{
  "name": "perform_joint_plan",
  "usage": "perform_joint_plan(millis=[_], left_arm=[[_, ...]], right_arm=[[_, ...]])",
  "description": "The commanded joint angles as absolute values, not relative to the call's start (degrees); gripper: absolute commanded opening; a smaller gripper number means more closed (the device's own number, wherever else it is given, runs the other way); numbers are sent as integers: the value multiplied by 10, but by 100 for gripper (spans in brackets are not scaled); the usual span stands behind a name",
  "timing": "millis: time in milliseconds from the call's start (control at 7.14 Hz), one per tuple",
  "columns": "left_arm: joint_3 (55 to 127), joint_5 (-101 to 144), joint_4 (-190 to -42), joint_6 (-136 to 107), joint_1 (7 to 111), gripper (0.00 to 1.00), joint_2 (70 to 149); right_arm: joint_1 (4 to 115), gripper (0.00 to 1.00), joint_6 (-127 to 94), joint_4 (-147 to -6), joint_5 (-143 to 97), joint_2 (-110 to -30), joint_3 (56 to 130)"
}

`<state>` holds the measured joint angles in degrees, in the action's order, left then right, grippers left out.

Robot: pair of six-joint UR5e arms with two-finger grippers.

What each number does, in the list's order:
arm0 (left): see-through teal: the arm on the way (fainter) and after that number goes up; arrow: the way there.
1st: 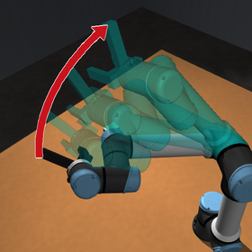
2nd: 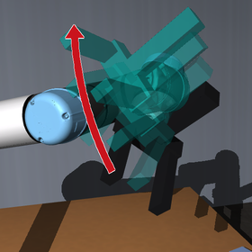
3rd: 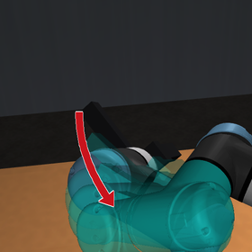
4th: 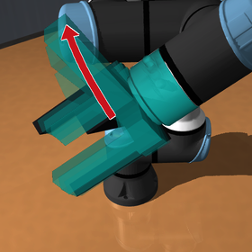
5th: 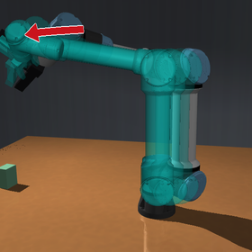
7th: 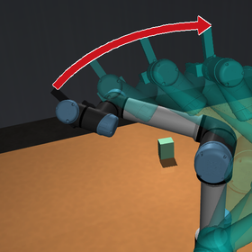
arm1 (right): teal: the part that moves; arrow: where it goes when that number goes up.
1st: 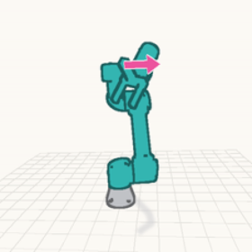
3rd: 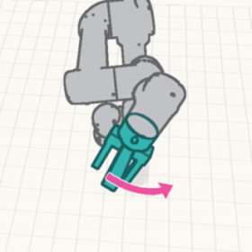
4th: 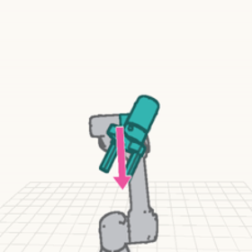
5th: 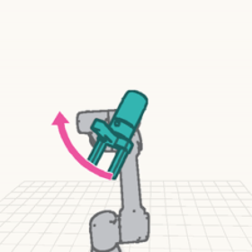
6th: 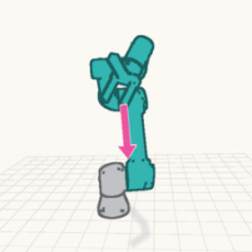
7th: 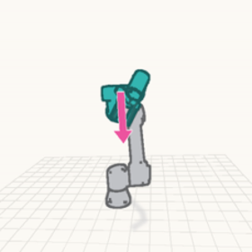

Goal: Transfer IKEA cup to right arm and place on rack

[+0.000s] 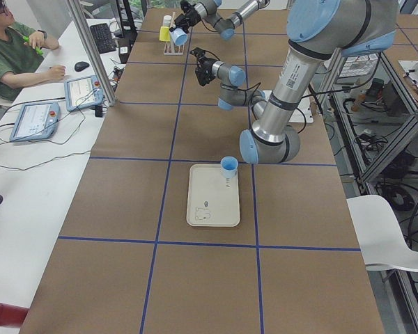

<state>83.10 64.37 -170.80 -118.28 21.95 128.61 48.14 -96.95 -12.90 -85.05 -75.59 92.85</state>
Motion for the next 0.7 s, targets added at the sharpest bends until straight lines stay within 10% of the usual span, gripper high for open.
perform_joint_plan(millis=[0, 561], left_arm=[[888, 643, -1572, -1113, 226, 100, 1273], [1053, 746, -1205, -999, 313, 100, 1216]], right_arm=[[530, 0, -832, -203, -822, -795, 930], [542, 0, -648, -307, -661, -844, 935]])
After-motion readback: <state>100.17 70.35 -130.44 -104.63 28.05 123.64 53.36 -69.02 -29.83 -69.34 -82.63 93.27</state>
